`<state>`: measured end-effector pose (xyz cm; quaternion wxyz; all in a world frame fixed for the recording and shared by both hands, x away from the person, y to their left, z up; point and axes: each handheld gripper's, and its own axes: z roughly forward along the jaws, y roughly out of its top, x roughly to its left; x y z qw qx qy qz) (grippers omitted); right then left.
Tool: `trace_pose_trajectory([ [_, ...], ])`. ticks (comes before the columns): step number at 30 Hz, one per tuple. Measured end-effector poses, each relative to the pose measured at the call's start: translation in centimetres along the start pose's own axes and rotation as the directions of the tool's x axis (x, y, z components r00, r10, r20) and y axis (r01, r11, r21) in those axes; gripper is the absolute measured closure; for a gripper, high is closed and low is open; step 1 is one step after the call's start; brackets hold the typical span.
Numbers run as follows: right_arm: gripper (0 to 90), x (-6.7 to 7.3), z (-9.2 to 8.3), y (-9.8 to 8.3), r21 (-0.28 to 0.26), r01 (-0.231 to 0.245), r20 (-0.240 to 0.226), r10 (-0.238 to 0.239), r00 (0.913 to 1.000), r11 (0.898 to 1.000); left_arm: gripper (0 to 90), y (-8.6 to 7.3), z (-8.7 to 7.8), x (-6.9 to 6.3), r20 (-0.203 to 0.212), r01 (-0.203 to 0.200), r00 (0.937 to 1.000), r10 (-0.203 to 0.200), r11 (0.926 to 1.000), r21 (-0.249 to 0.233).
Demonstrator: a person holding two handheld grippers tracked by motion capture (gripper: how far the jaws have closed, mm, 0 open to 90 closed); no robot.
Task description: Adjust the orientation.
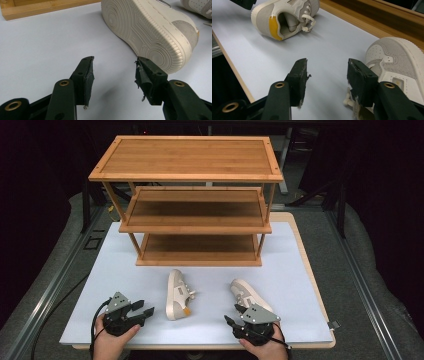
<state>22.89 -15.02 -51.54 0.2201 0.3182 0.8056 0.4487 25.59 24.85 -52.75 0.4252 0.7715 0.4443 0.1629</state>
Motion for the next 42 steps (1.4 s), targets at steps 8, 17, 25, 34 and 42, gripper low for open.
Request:
trace_pose_trajectory([
  [8,45.7,-0.1,0.3,-0.1,0.021,-0.002,-0.021,0.002,0.9998,1.000,48.2,0.2,0.0,-0.2,0.008,0.007,0.9999,-0.006,0.9998,-0.017],
  [17,45.3,-0.3,-0.1,-0.1,-0.004,-0.007,-0.017,0.007,0.9998,1.000,46.4,0.3,-0.1,0.0,0.011,0.029,0.9995,-0.029,0.9990,-0.033],
  [25,45.4,-0.8,-0.3,-0.1,-0.030,-0.039,-0.017,0.038,0.9991,0.999,51.1,1.7,0.0,-0.1,0.038,0.043,0.9984,-0.042,0.9979,-0.047],
  [34,43.6,-1.4,-0.5,-0.3,-0.049,-0.092,0.004,0.092,0.9957,0.995,47.2,4.1,0.4,-1.2,0.050,0.039,0.9981,-0.036,0.9970,-0.066],
  [42,42.7,-1.4,-0.7,-0.3,-0.057,-0.096,0.006,0.096,0.9954,0.994,41.9,5.2,1.7,-2.1,0.056,0.030,0.9980,-0.027,0.9985,-0.046],
])
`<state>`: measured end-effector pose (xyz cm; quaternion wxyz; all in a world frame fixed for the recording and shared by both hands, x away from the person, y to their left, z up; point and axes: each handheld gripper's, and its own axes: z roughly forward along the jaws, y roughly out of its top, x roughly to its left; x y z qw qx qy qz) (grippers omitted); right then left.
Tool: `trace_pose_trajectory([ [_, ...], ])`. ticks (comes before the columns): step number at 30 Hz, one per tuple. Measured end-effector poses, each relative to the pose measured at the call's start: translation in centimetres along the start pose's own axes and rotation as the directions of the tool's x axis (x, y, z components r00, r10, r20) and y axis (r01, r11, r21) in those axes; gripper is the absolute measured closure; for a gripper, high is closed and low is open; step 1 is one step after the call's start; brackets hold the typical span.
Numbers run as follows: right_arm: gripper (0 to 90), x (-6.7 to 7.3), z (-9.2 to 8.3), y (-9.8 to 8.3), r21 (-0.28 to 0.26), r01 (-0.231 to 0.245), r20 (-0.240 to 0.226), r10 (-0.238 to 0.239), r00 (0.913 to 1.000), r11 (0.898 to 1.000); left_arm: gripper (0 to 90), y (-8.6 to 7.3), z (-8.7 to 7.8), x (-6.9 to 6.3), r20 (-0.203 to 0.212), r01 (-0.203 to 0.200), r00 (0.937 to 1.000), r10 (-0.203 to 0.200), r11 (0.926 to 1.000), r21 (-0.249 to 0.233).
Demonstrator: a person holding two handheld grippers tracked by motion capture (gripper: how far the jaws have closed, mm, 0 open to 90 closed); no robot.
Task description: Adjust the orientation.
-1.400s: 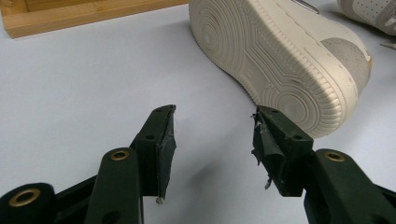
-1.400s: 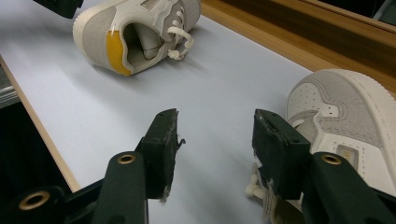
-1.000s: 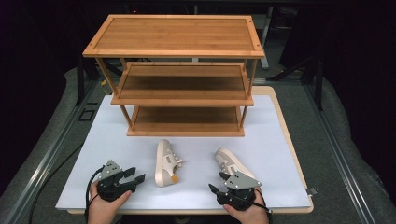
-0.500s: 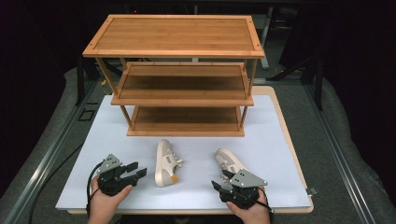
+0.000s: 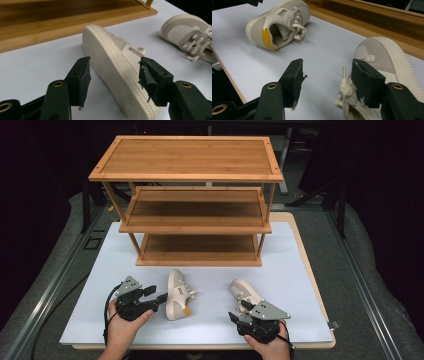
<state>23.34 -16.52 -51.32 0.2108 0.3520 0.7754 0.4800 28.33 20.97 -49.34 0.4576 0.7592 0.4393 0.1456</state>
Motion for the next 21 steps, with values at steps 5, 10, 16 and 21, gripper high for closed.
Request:
trace_pose_trajectory([
  [5,42.7,0.1,-0.1,0.0,0.000,0.000,-0.003,0.000,1.0000,1.000,41.9,-0.3,0.6,-0.2,-0.006,-0.012,0.9999,0.012,0.9998,0.018],
  [10,42.7,0.1,-0.1,0.1,-0.002,0.006,-0.003,-0.006,1.0000,1.000,41.9,-0.5,1.0,-0.3,0.000,-0.010,0.9999,0.010,0.9996,0.026],
  [16,42.7,0.1,-0.1,0.0,-0.004,0.006,-0.003,-0.006,1.0000,1.000,41.8,-0.7,1.0,-0.2,0.001,-0.019,0.9998,0.019,0.9995,0.025],
  [21,42.7,0.1,-0.1,0.0,-0.006,0.001,-0.001,-0.001,1.0000,1.000,41.6,-1.1,0.5,0.4,-0.007,-0.003,1.0000,0.003,0.9999,0.016],
])
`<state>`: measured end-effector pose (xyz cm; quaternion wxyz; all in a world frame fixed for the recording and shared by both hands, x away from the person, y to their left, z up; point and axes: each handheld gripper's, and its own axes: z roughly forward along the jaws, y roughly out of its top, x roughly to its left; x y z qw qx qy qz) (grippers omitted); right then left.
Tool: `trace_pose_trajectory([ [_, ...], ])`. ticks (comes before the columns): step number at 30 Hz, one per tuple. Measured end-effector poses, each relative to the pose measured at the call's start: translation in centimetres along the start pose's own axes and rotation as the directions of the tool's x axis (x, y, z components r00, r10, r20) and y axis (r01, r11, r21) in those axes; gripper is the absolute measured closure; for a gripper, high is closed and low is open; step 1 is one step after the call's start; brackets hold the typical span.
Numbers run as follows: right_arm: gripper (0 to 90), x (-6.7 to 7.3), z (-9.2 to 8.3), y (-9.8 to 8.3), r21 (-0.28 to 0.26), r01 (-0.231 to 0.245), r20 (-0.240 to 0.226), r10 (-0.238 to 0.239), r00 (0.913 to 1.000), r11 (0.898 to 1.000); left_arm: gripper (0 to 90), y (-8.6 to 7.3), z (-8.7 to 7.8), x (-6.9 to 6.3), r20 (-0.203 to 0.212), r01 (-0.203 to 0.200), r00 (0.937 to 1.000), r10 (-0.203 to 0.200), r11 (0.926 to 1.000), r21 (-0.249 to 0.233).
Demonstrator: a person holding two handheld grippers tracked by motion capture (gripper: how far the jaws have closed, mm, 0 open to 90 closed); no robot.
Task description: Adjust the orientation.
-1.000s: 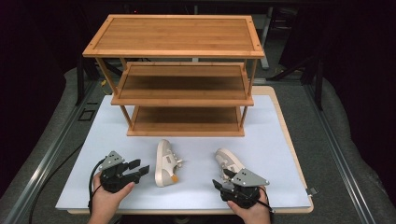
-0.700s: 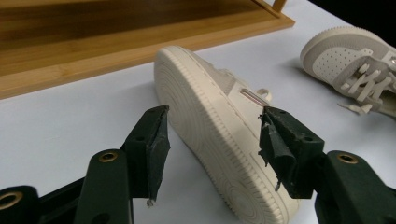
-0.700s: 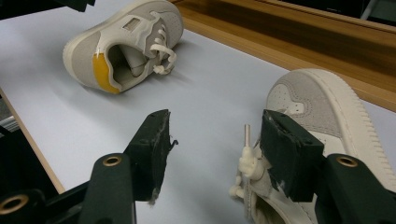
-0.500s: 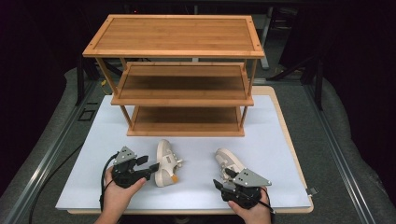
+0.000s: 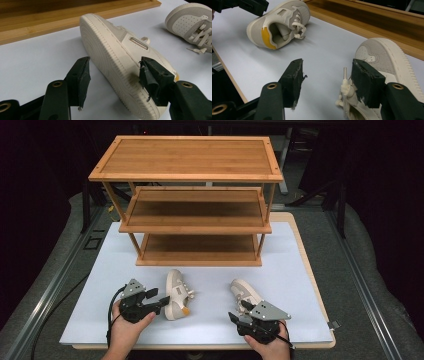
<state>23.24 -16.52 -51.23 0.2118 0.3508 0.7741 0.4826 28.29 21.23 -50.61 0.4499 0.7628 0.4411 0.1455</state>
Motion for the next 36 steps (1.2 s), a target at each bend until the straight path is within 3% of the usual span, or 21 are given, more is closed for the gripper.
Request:
trace_pose_trajectory([
  [8,42.3,0.0,0.0,0.0,0.002,0.001,0.000,-0.001,1.0000,1.000,41.8,-0.4,-0.6,0.6,-0.023,0.010,0.9997,-0.010,1.0000,0.001],
  [18,41.9,-0.1,-0.1,0.0,-0.002,-0.002,0.002,0.002,1.0000,1.000,42.5,-1.3,-1.4,2.1,-0.064,0.056,0.9964,-0.055,0.9982,0.019],
  [22,41.8,-0.1,-0.2,0.0,-0.004,-0.006,0.002,0.006,1.0000,1.000,43.3,-2.0,-1.5,2.9,-0.106,0.078,0.9918,-0.071,0.9951,0.060],
  [23,41.7,-0.2,-0.2,0.1,-0.005,-0.004,0.005,0.004,1.0000,1.000,45.3,-2.3,-1.6,3.3,-0.137,0.092,0.9871,-0.082,0.9932,0.071],
  [25,41.7,-0.2,-0.3,0.1,-0.007,-0.003,0.006,0.003,1.0000,1.000,45.3,-2.3,-1.8,3.7,-0.149,0.111,0.9837,-0.101,0.9917,0.064],
  [26,41.7,-0.2,-0.3,0.1,-0.009,-0.003,0.007,0.003,1.0000,1.000,45.2,-2.2,-2.1,4.0,-0.127,0.133,0.9838,-0.127,0.9901,0.043],
  [29,41.7,-0.2,-0.4,0.1,-0.013,-0.004,0.009,0.004,0.9999,1.000,45.3,-1.9,-2.6,3.8,-0.118,0.139,0.9835,-0.137,0.9902,0.009],
  [30,41.7,-0.3,-0.4,0.1,-0.014,-0.007,0.010,0.007,0.9999,1.000,47.7,-1.5,-2.9,3.4,-0.104,0.127,0.9863,-0.128,0.9917,-0.019],
  [33,41.7,-0.3,-0.4,0.1,-0.013,-0.009,0.009,0.009,0.9999,1.000,49.8,-0.9,-3.1,2.5,-0.088,0.101,0.9907,-0.104,0.9939,-0.044],
  [36,41.6,-0.2,-0.4,0.1,-0.012,-0.006,0.010,0.006,0.9999,1.000,50.7,-0.8,-2.7,2.2,-0.067,0.091,0.9934,-0.093,0.9954,-0.029],
])
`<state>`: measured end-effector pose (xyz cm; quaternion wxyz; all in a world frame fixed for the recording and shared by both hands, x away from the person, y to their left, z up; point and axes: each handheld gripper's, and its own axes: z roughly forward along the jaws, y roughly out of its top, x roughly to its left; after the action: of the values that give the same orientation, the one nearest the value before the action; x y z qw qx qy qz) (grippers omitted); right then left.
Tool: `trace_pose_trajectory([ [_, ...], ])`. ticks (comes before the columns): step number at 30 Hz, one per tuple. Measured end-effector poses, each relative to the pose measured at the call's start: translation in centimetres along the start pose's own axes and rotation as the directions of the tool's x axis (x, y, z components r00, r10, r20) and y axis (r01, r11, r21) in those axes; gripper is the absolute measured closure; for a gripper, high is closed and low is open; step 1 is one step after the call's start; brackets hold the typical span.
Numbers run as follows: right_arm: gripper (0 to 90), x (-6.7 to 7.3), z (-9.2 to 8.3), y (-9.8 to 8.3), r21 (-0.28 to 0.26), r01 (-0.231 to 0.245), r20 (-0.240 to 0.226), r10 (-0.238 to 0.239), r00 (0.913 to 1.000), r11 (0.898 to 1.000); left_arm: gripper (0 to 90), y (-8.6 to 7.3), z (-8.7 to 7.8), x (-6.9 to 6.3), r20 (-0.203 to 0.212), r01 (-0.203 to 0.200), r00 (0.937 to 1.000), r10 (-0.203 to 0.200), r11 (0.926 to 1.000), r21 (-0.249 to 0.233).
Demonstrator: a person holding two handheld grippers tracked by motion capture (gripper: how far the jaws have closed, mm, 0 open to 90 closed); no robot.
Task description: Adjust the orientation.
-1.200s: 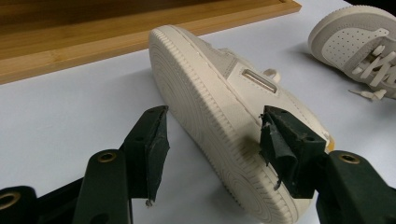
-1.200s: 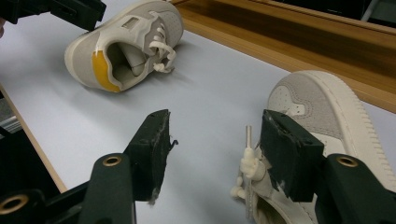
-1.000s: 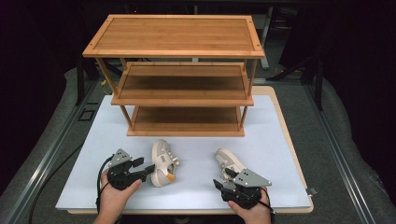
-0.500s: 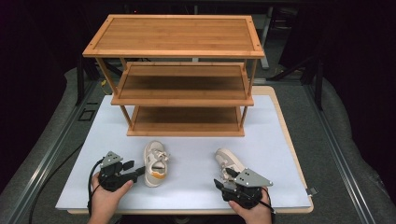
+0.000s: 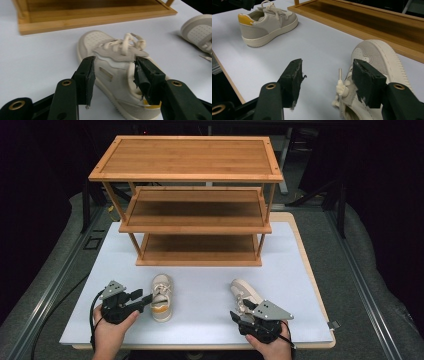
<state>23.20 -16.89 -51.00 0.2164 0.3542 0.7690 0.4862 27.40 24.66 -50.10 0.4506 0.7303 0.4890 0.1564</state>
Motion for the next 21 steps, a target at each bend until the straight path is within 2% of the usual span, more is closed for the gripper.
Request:
trace_pose_trajectory([
  [5,41.4,0.0,0.0,0.0,-0.005,0.004,-0.001,-0.004,1.0000,1.000,51.0,-0.2,1.1,-0.5,0.006,-0.019,0.9998,0.018,0.9991,0.038],
  [9,41.3,0.0,0.0,0.0,-0.006,0.002,0.002,-0.002,1.0000,1.000,51.1,-0.3,1.9,-0.8,-0.012,-0.051,0.9986,0.051,0.9966,0.065],
  [13,41.3,0.0,0.0,0.0,-0.006,0.004,0.002,-0.004,1.0000,1.000,52.1,-0.5,2.3,-0.5,-0.021,-0.049,0.9985,0.051,0.9959,0.075],
  [15,41.1,0.0,0.0,0.0,-0.007,0.005,0.001,-0.005,1.0000,1.000,53.5,-0.6,2.5,-0.1,-0.014,-0.029,0.9994,0.031,0.9967,0.075],
  [21,41.0,0.0,-0.1,0.0,-0.008,0.005,0.003,-0.005,1.0000,1.000,63.0,-0.3,1.8,0.3,-0.033,-0.045,0.9983,0.048,0.9952,0.086],
])
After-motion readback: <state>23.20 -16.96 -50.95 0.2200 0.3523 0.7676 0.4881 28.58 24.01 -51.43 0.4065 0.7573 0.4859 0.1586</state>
